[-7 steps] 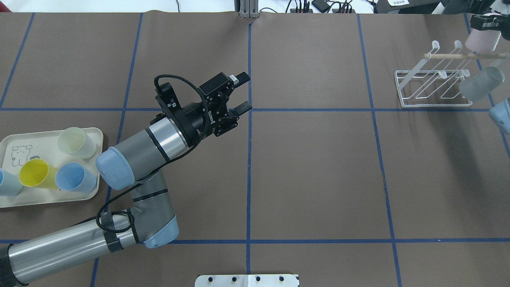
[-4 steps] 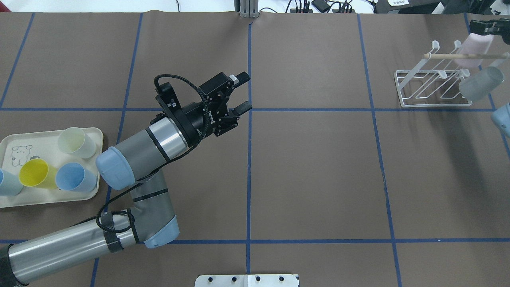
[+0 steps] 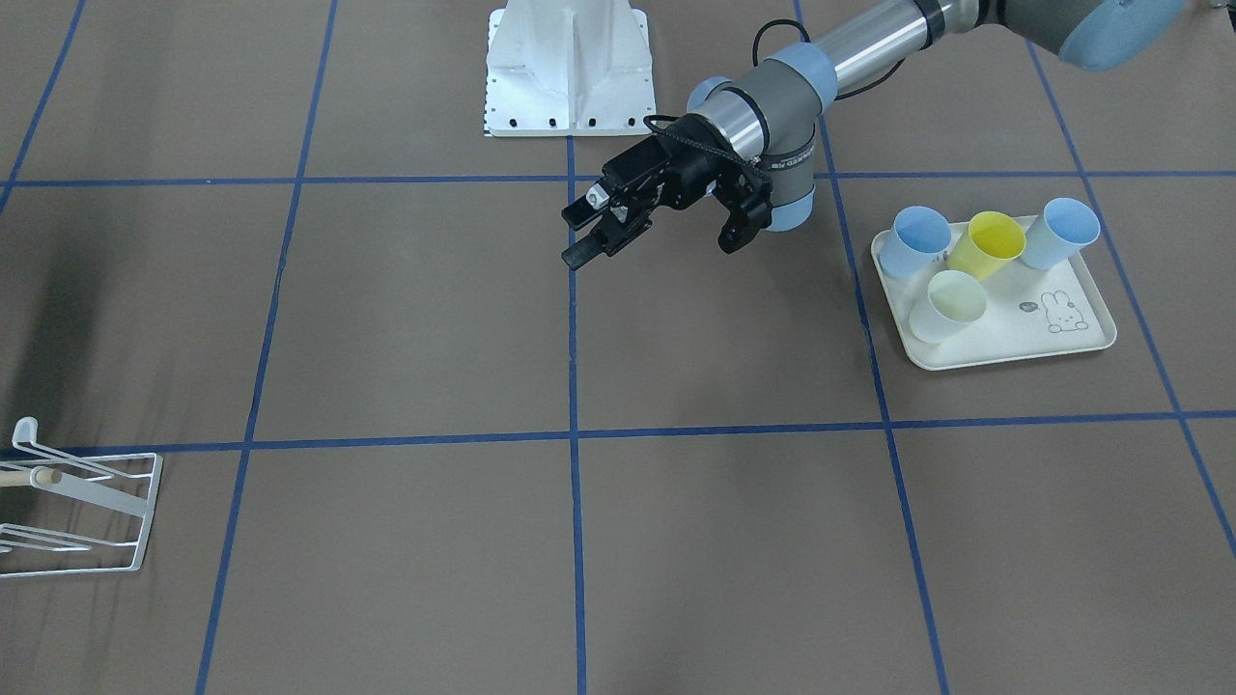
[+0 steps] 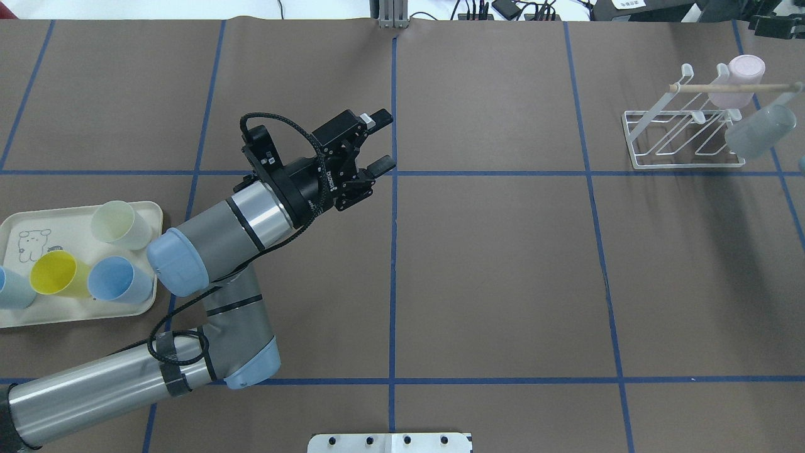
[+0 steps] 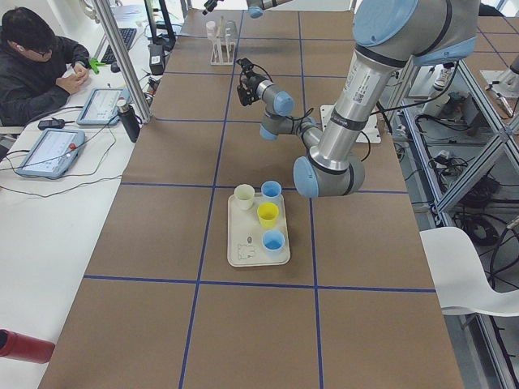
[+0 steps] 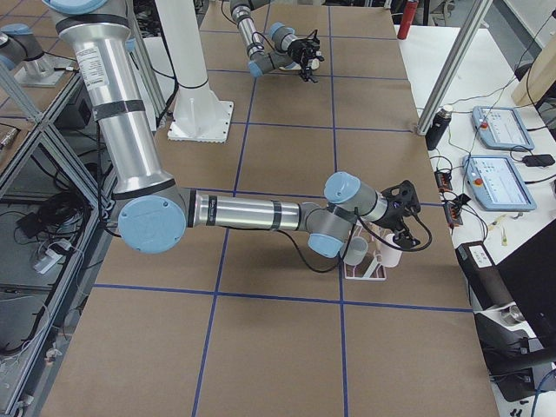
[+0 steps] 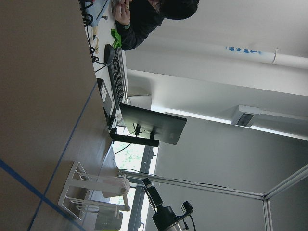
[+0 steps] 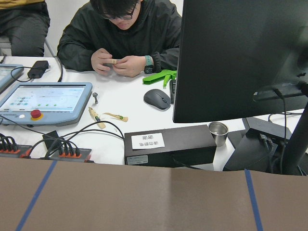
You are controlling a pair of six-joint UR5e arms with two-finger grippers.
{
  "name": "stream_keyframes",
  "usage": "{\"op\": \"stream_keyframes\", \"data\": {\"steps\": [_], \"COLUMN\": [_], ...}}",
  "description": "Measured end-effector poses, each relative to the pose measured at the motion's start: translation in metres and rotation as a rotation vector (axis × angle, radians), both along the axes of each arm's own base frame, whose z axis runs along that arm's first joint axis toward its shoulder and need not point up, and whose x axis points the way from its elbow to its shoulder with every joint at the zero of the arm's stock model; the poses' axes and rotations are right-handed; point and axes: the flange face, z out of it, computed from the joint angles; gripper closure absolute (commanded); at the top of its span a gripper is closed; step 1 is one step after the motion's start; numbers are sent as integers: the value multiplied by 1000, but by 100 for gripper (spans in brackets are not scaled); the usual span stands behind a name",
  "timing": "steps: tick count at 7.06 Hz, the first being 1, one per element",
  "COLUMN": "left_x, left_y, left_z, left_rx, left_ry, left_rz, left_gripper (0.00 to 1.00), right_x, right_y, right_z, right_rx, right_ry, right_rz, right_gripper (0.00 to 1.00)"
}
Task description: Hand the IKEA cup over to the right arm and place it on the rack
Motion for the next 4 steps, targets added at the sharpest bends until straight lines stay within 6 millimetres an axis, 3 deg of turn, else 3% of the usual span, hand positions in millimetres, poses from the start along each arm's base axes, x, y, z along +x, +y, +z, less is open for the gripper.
{"op": "stream_keyframes", "data": {"steps": [2,4], "left_x": [-46,-98], "left_y": [14,13], "left_z": [0,-4], "left_rx": [65,117], "left_ry": [-180,-448], "left_rz": [3,33], "left_gripper": [0,1], "right_x": [16,8], "right_y": [9,21], "right_z": [-33,-76], "right_rx": [-13,-63], "right_ry": [-138,-325], "right_rz": [-54,-80], "right_gripper": [0,0]}}
